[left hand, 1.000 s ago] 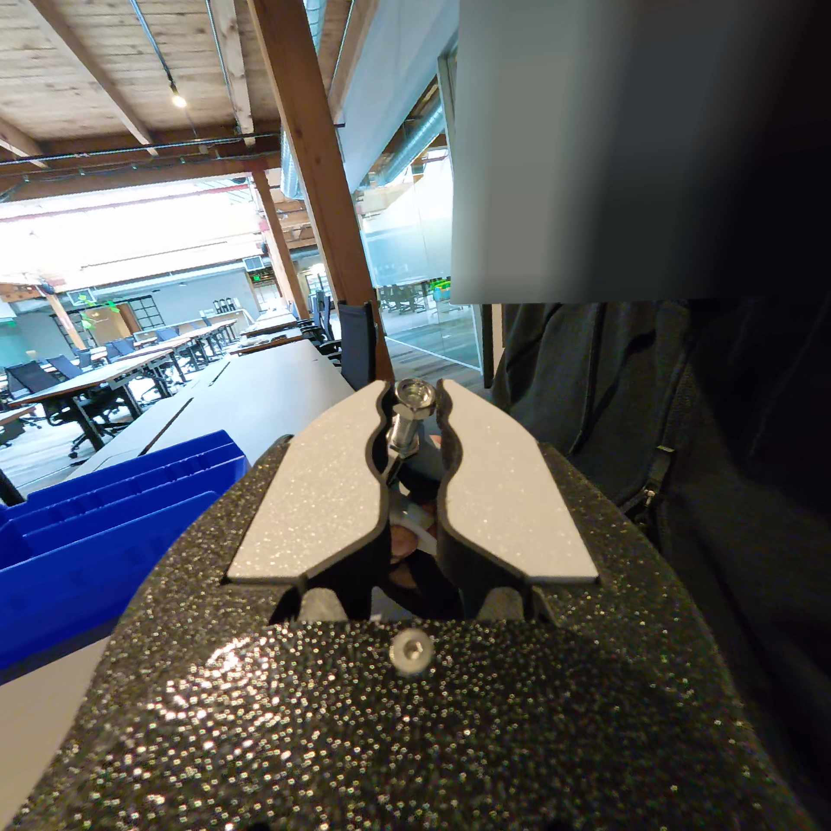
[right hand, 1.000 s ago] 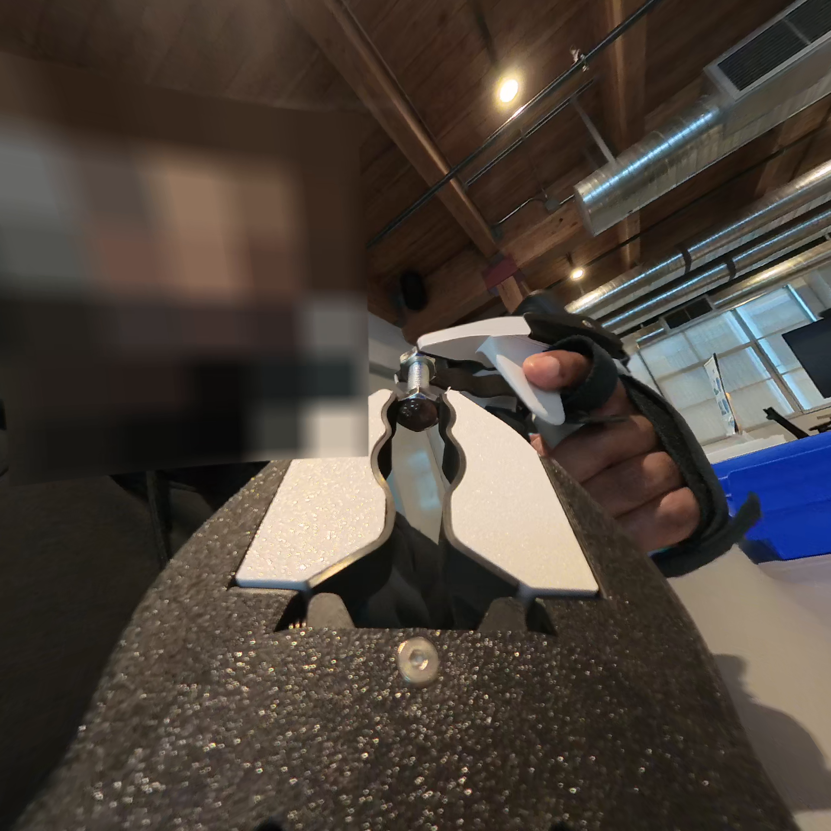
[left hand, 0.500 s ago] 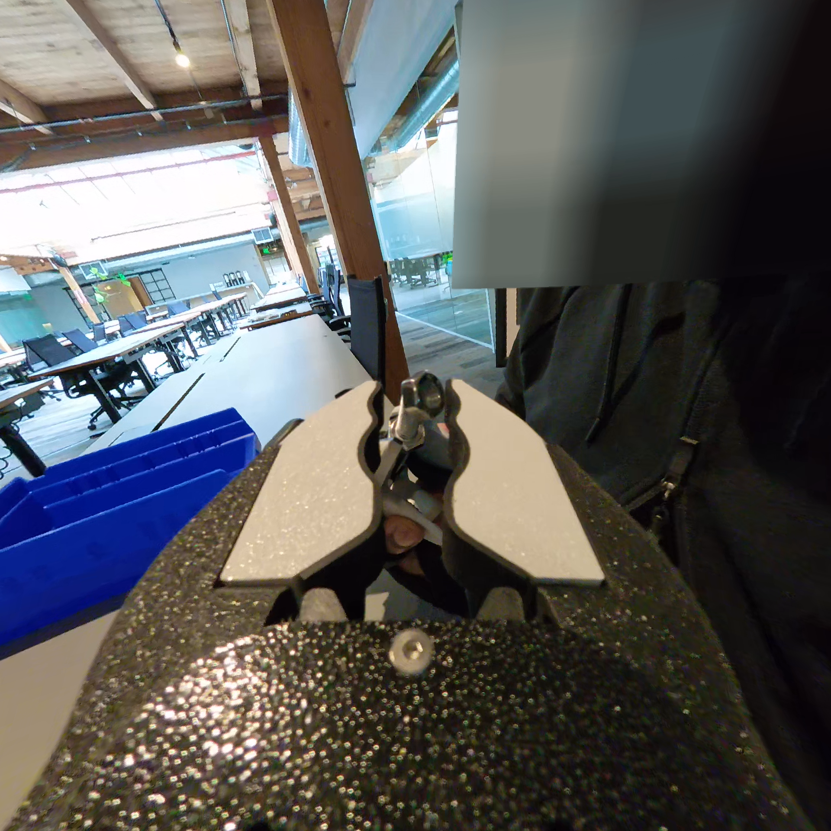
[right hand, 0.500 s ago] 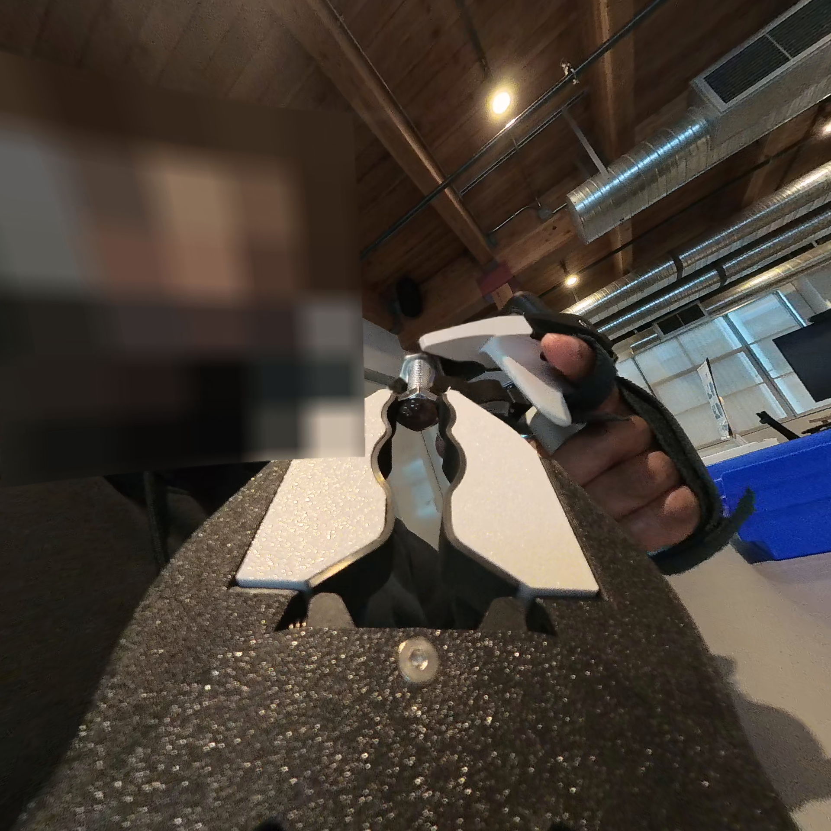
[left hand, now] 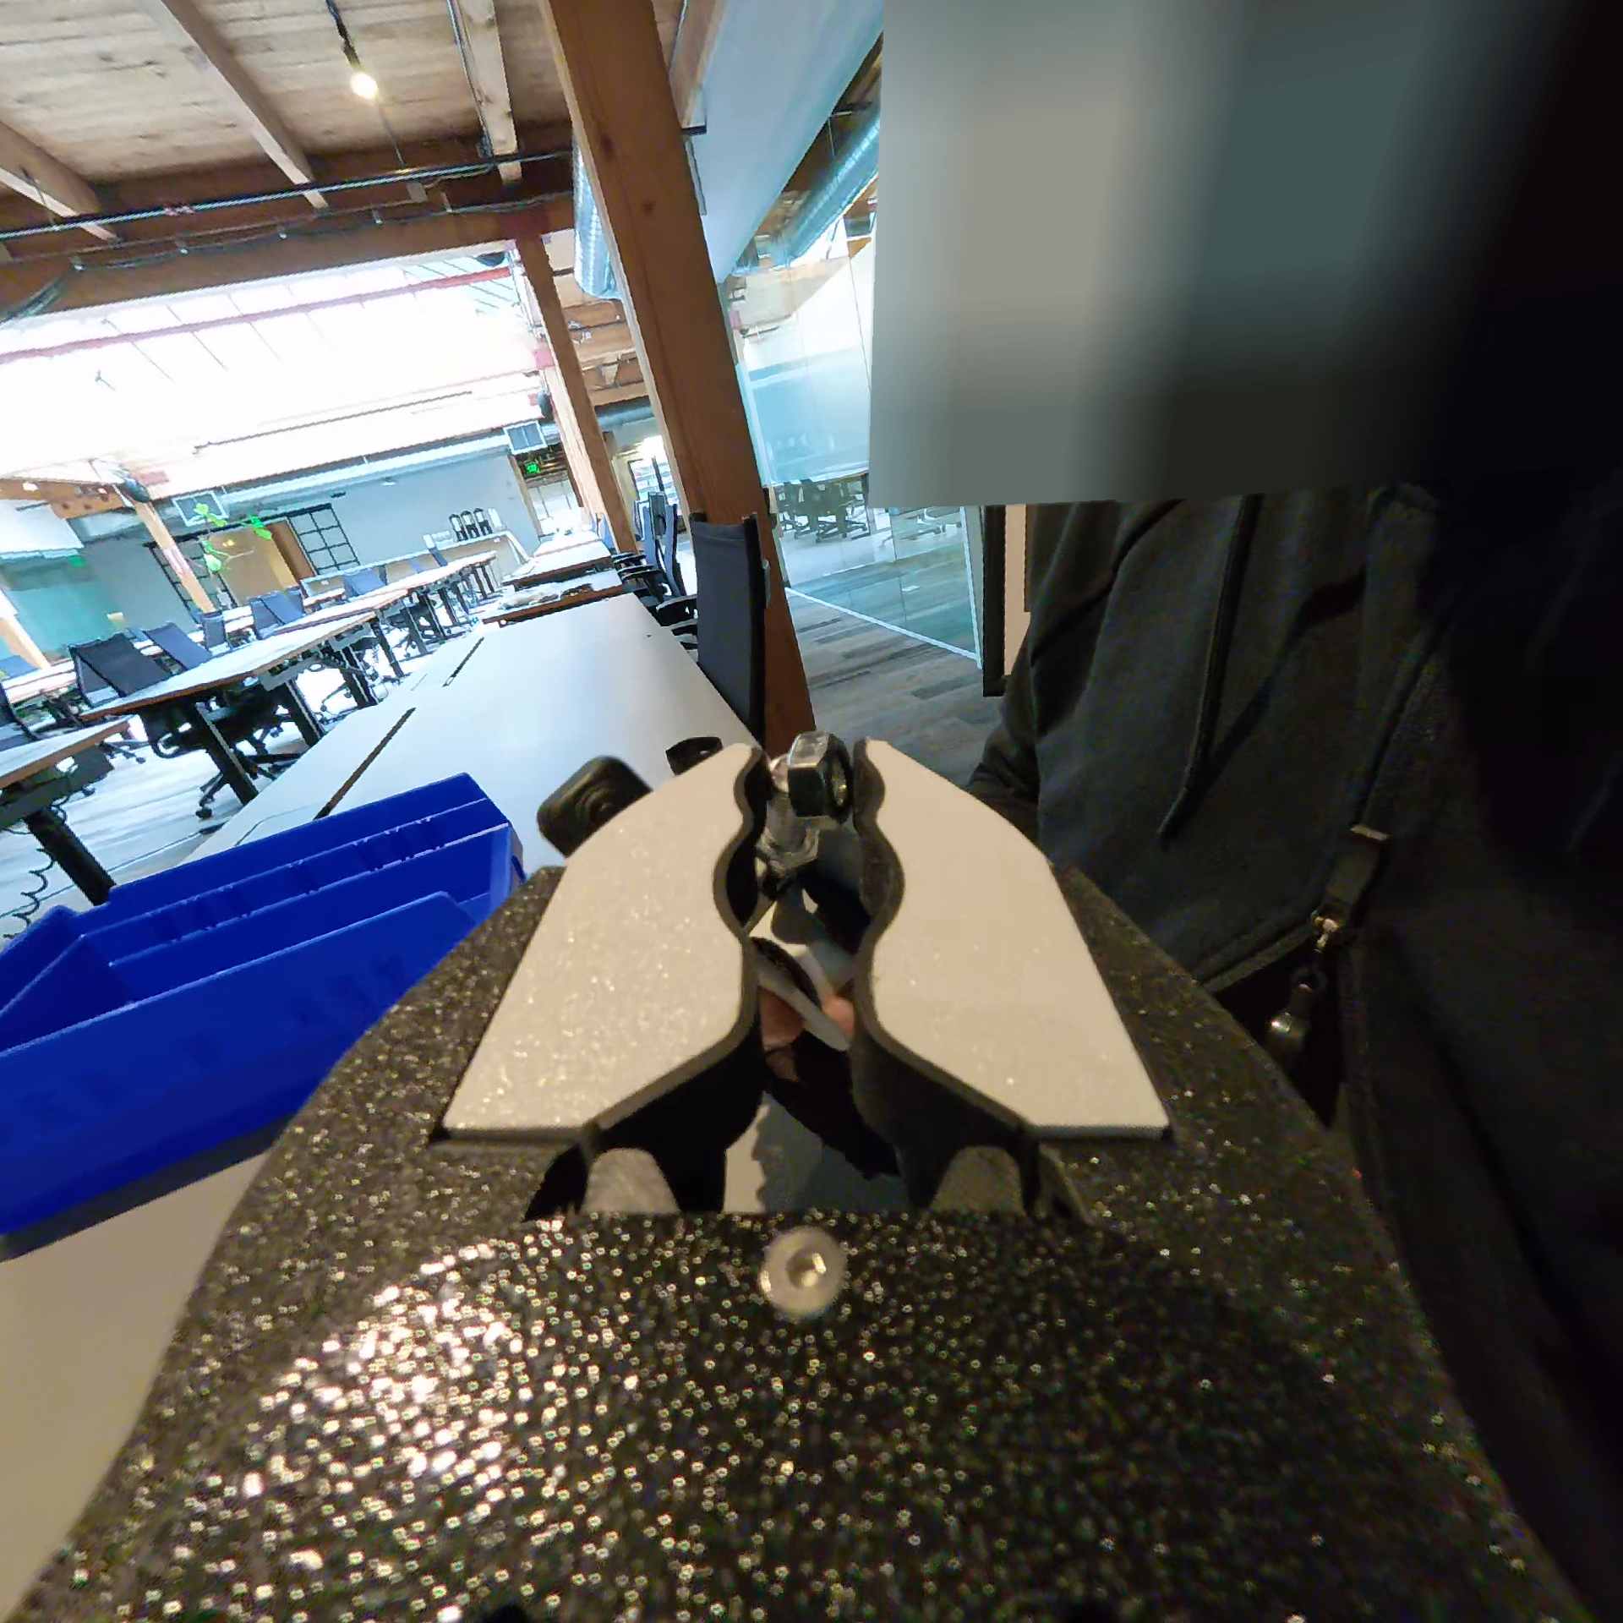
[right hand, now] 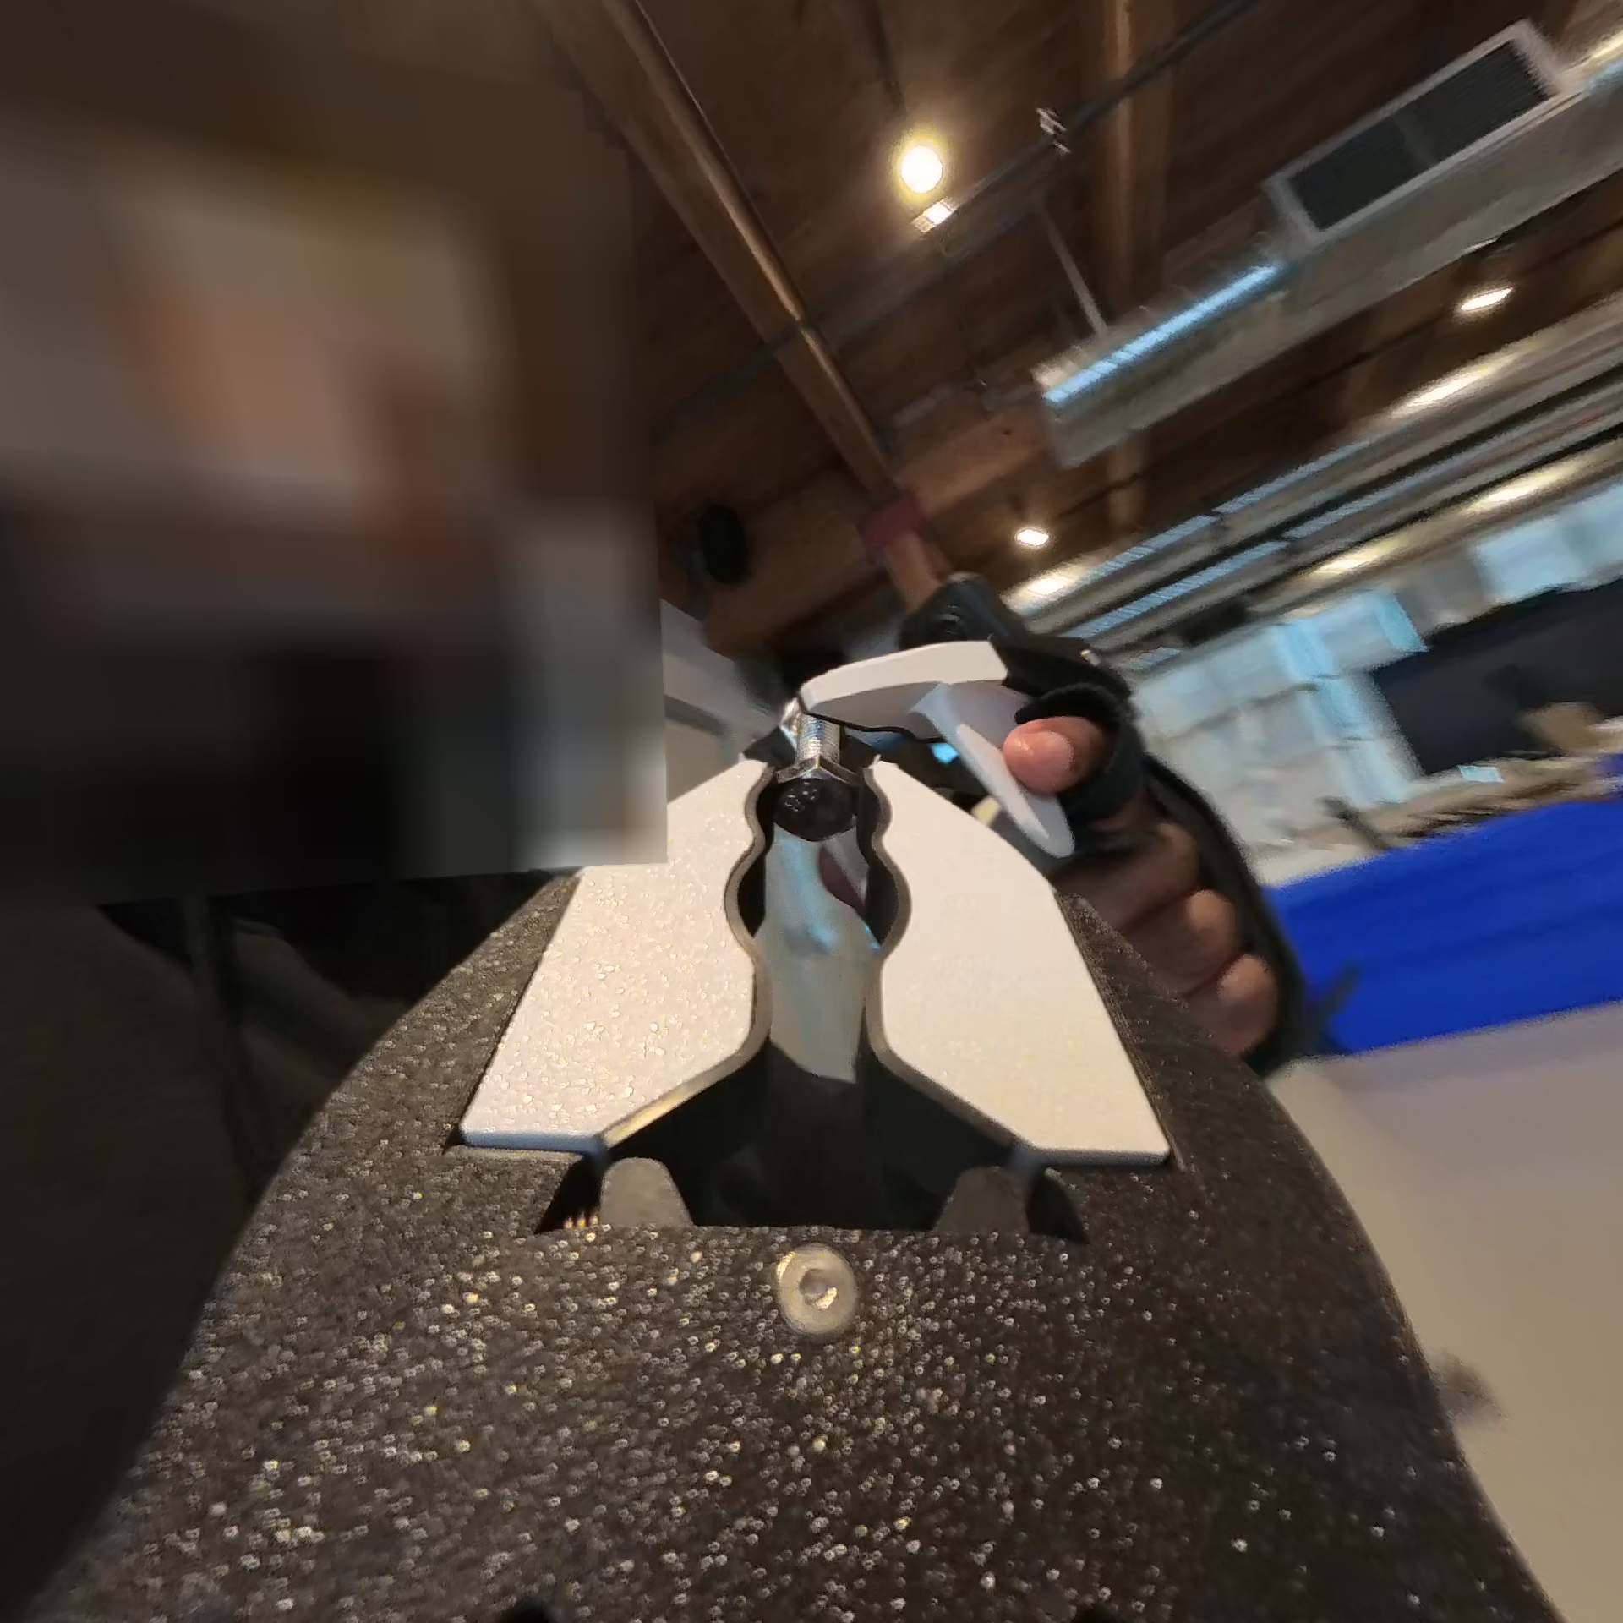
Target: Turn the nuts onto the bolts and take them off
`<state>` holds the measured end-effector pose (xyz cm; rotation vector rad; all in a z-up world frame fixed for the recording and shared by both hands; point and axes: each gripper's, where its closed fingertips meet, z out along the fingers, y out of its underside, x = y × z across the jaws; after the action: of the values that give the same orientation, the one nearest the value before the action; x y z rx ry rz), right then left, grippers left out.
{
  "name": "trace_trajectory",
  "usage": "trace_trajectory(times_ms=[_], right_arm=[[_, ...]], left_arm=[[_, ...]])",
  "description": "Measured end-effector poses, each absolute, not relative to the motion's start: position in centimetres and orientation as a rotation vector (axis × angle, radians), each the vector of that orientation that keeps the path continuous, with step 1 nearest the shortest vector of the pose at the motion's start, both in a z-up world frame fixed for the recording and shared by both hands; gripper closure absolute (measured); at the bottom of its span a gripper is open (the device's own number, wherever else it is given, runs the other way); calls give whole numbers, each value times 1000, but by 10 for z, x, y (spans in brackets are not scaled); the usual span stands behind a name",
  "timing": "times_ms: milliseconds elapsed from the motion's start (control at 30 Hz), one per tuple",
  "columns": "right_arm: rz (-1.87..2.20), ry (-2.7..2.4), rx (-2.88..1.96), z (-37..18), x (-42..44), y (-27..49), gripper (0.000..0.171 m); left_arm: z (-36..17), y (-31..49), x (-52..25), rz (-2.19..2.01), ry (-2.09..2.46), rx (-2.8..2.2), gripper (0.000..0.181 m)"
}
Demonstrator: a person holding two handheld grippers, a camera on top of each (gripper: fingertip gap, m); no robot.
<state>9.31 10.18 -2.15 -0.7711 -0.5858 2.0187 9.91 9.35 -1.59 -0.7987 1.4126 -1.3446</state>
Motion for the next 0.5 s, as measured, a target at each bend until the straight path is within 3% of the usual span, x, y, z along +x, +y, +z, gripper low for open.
trace_trajectory(times_ms=[233,500], right_arm=[[1832,-614,-847,-28,93,106,154],[1949,-683,-948,-44,88,99,154]], left_arm=[[-22,98,99,-1402,1386,-831,164],[-35,89,91,-1719,1446,-846,164]])
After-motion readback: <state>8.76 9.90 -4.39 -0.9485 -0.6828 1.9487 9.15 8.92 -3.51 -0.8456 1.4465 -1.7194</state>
